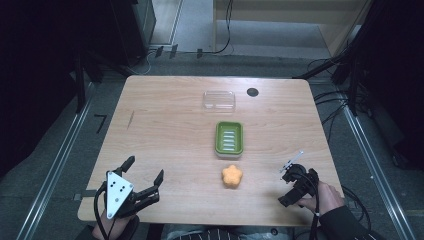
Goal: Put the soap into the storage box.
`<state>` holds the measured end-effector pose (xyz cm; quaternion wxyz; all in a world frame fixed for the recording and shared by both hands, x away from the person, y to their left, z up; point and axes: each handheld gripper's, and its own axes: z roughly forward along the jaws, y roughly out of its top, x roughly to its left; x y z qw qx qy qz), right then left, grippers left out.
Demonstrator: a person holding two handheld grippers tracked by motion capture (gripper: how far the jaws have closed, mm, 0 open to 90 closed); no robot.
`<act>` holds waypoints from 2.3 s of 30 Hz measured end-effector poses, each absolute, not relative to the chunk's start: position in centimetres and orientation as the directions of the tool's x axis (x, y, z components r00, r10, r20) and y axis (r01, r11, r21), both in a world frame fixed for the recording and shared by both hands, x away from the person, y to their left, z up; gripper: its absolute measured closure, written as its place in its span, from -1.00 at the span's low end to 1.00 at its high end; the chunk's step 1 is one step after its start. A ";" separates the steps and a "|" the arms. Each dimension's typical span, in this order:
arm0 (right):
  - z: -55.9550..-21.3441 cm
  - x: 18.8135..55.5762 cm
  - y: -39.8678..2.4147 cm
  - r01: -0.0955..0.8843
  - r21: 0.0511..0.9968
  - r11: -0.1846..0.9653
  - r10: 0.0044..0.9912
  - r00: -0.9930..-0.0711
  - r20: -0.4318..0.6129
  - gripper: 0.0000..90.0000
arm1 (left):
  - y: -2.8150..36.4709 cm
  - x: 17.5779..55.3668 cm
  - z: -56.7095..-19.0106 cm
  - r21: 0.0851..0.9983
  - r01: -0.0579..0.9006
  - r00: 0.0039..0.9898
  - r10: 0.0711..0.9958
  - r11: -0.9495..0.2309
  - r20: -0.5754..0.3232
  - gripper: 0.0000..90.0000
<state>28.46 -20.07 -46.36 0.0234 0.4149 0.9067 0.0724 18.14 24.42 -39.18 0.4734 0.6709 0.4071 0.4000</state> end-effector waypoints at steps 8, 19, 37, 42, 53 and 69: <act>-46.1 28.4 -19.8 0.731 0.162 0.663 0.739 -0.674 0.014 -0.91 | 24.6 18.0 -39.2 0.962 0.167 0.344 0.927 -0.216 0.148 -0.71; -45.8 28.2 -19.2 0.714 0.173 0.678 0.725 -0.689 0.004 -0.91 | 24.5 18.0 -39.2 0.961 0.166 0.344 0.927 -0.219 0.152 -0.71; -44.7 28.3 -16.9 0.664 0.202 0.720 0.679 -0.734 -0.009 -0.90 | 24.4 18.1 -39.2 0.960 0.166 0.348 0.924 -0.226 0.157 -0.71; -44.5 28.5 -16.2 0.648 0.208 0.733 0.665 -0.747 -0.014 -0.90 | 24.4 18.1 -39.2 0.960 0.167 0.346 0.925 -0.226 0.158 -0.71; -44.1 29.0 -14.3 0.617 0.205 0.760 0.633 -0.774 -0.016 -0.90 | 24.5 18.0 -39.2 0.960 0.169 0.341 0.927 -0.225 0.157 -0.71; -44.0 29.9 -11.2 0.562 0.216 0.798 0.577 -0.817 -0.008 -0.90 | 24.5 18.0 -39.2 0.959 0.169 0.343 0.925 -0.229 0.161 -0.71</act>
